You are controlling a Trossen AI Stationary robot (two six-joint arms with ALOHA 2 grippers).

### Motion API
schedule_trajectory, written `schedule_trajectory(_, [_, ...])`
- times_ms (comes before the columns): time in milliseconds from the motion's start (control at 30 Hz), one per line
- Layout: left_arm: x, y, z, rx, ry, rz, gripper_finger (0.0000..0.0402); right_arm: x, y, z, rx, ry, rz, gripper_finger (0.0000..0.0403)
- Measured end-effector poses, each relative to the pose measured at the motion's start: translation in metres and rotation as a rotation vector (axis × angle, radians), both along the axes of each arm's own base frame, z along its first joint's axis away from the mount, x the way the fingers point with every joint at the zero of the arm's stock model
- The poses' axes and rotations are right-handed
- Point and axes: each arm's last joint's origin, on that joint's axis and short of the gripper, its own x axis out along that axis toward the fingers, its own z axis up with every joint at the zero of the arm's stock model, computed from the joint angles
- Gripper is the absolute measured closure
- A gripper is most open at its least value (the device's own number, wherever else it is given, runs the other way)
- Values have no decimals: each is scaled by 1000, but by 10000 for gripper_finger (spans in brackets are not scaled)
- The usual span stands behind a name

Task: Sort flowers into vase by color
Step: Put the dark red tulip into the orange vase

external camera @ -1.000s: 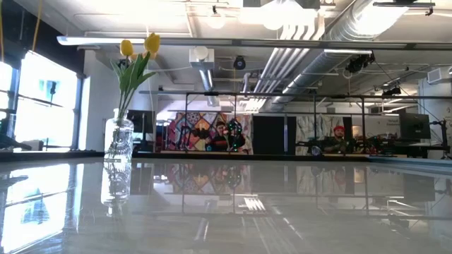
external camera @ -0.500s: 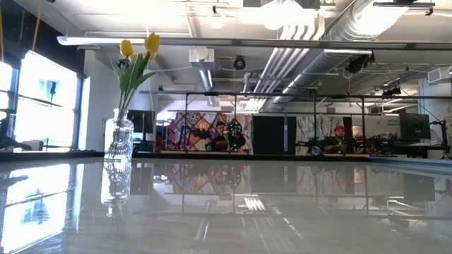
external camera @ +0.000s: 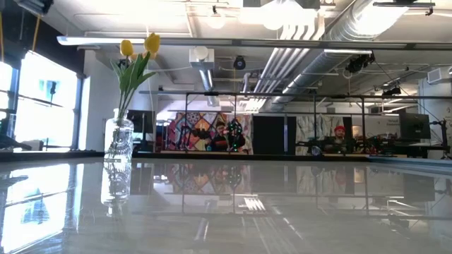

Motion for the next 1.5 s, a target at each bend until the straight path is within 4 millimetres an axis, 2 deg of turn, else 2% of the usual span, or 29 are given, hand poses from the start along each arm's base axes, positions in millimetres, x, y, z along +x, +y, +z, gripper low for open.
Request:
schedule_trajectory(300, [0, 0, -2, -31, 64, -5, 356, 1, 1, 4, -4, -33, 34, 295])
schedule_trajectory(533, [1, 1, -1, -57, 78, 27, 305, -1, 10, 4, 1, -38, 65, 295])
schedule_trajectory(733, [0, 1, 10, -124, -7, 11, 268, -1, 12, 4, -1, -37, 70, 295])
schedule_trajectory(867, [-3, 1, 21, -184, -89, -29, 256, -1, 12, 4, -45, -29, 79, 295])
schedule_trajectory(1167, [3, -1, 15, -169, -4, -7, 231, -1, 12, 3, -67, -22, 102, 295])
schedule_trajectory(1500, [2, 1, 25, -187, -136, 54, 227, 0, 7, 3, 10, -27, 111, 295])
